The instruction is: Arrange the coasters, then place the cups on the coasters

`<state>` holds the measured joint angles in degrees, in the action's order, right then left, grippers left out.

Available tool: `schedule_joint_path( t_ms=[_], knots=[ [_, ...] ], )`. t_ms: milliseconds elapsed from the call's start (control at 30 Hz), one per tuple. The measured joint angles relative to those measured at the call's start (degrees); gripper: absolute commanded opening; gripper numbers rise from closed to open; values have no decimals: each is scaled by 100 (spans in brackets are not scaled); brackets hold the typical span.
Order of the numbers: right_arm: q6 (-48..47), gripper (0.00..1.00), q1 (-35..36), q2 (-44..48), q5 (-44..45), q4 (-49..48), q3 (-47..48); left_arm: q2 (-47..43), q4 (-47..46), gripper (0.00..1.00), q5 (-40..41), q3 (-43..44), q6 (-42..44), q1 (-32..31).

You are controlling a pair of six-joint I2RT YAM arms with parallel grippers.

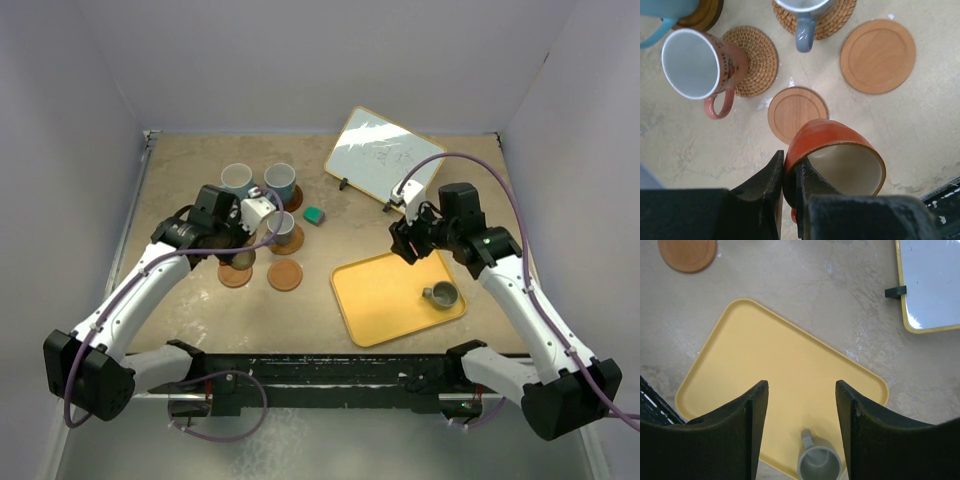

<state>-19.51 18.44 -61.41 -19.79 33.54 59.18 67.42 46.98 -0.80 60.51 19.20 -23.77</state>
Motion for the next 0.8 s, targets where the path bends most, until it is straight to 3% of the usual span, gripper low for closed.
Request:
schedule_joint_path(
  t_ms=[267,800],
  knots=[
    [-33,78,-76,256,393,-85,-131,199,-107,3,-118,-378,295,820],
    [-28,80,-157,293,748,-133,-136,1329,-798,3,-629,-717,328,1255]
  ],
)
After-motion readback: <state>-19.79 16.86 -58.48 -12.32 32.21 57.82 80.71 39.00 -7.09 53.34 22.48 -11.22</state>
